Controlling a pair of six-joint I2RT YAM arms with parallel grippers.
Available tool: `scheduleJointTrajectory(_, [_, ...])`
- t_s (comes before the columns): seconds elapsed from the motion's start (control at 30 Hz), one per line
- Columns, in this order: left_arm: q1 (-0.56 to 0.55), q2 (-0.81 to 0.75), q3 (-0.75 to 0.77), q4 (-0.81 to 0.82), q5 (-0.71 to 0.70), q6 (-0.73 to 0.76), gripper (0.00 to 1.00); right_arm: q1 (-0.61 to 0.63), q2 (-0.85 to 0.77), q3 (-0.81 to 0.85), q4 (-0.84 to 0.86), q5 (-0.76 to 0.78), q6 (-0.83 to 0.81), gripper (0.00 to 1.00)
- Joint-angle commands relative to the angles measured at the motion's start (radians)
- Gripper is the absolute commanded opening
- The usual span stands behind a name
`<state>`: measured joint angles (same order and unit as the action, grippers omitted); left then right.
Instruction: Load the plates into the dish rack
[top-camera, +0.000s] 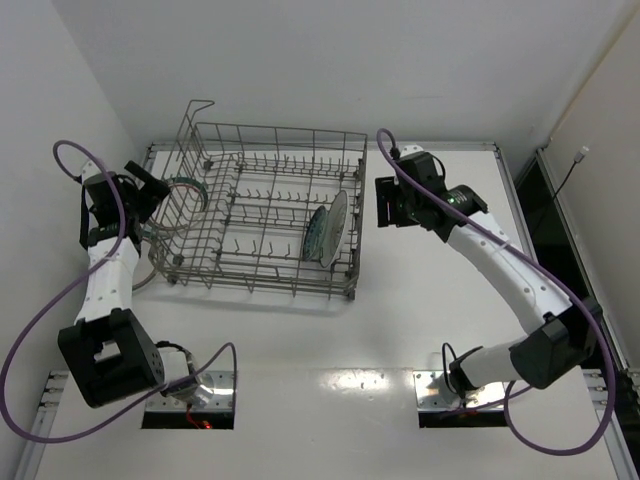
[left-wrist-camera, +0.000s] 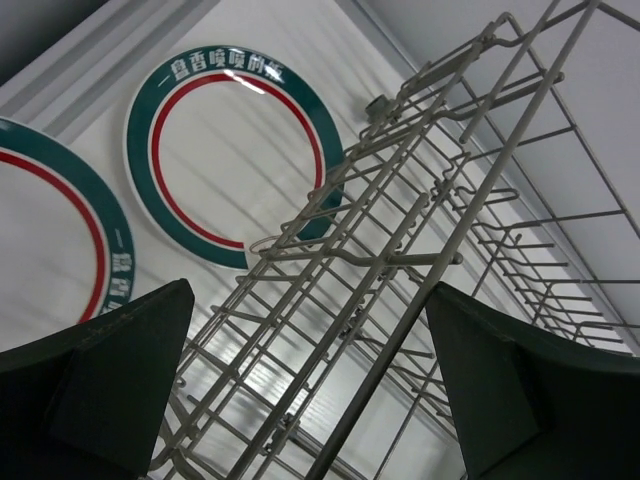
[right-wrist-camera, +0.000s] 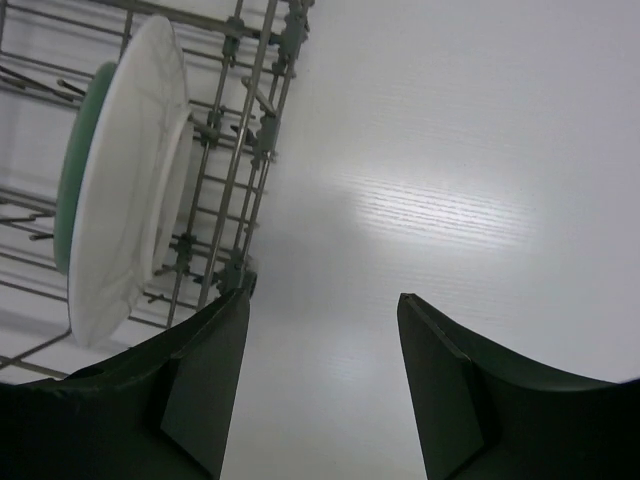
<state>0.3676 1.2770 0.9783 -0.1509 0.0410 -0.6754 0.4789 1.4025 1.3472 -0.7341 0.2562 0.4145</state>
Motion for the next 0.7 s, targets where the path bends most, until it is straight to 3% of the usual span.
scheduleJointTrajectory(0.0, [0.013,0.076,-0.069,-0.036,0.000,-0.052,1.00,-0.014,-0.008,-0.020,0.059,-0.018,-0.028,0.58])
scheduleJointTrajectory(0.43, [0.013,0.038,-0.098,-0.007,0.019,-0.043,1.00,-0.052,0.023,-0.037,0.128,-0.123,-0.005,0.58])
scheduleJointTrajectory(0.67, [0.004,0.028,-0.147,0.080,0.092,-0.033,0.95,-0.109,0.019,-0.089,0.271,-0.309,0.108,0.58])
